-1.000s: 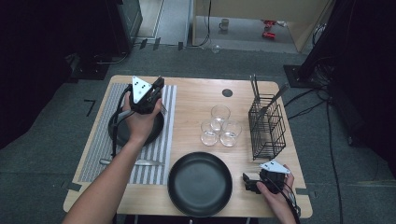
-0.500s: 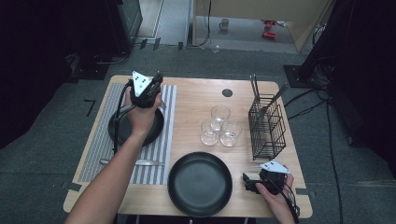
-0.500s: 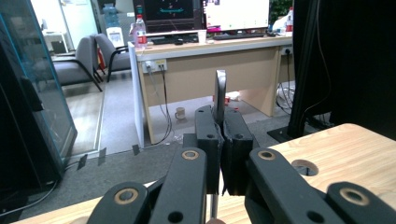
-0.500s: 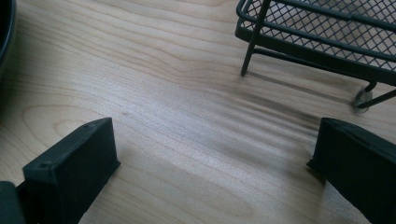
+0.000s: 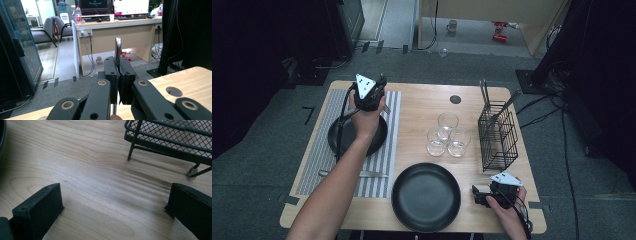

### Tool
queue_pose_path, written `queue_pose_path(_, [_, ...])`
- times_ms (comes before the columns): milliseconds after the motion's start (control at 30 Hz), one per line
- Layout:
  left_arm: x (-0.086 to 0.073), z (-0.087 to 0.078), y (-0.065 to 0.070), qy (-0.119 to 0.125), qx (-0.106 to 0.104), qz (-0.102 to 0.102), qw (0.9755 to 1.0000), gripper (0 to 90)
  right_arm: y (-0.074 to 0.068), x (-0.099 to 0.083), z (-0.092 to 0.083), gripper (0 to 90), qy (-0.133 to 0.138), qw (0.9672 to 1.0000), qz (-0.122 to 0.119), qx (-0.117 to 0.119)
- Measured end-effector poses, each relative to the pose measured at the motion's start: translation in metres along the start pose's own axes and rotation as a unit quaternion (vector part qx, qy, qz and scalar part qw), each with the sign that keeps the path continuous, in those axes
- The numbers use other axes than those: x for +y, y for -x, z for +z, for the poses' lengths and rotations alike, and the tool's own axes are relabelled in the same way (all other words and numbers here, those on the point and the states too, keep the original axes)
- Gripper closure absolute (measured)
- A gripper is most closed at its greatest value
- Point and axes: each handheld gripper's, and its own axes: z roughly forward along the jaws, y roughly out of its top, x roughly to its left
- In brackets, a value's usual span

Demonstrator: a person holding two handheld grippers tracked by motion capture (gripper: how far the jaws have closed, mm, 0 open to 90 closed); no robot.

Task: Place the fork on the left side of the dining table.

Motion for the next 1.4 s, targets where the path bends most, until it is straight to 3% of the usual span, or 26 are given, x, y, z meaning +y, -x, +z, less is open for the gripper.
queue_pose_path(133, [-0.004,0.006,-0.002,0.003,0.002,0.008,1.0000,88.6,0.000,0.000,0.000,0.0,0.000,1.0000,0.000,-0.001])
queue_pose_path(467, [-0.015,0.024,-0.010,-0.001,-0.007,-0.010,0.9999,88.5,0.000,0.000,0.000,0.0,0.000,1.0000,0.000,0.000])
queue_pose_path(700, [-0.023,0.032,-0.013,-0.012,-0.013,-0.011,0.9998,88.5,0.000,0.000,0.000,0.0,0.001,1.0000,0.001,0.000])
queue_pose_path(833, [-0.028,0.034,-0.015,-0.021,-0.010,-0.010,0.9997,88.5,0.000,0.000,0.000,0.0,0.001,1.0000,0.001,0.000])
queue_pose_path(933, [-0.032,0.035,-0.015,-0.036,-0.015,0.005,0.9992,88.4,0.000,0.000,0.000,0.0,0.001,1.0000,0.001,0.000])
queue_pose_path(1267, [-0.035,0.028,-0.027,-0.051,-0.027,-0.033,0.9978,88.1,0.000,0.000,0.000,0.0,0.001,1.0000,0.001,0.000])
queue_pose_path(1400, [-0.033,0.024,-0.028,-0.070,-0.026,-0.031,0.9967,88.0,0.000,0.000,0.000,0.0,0.001,1.0000,0.001,-0.001])
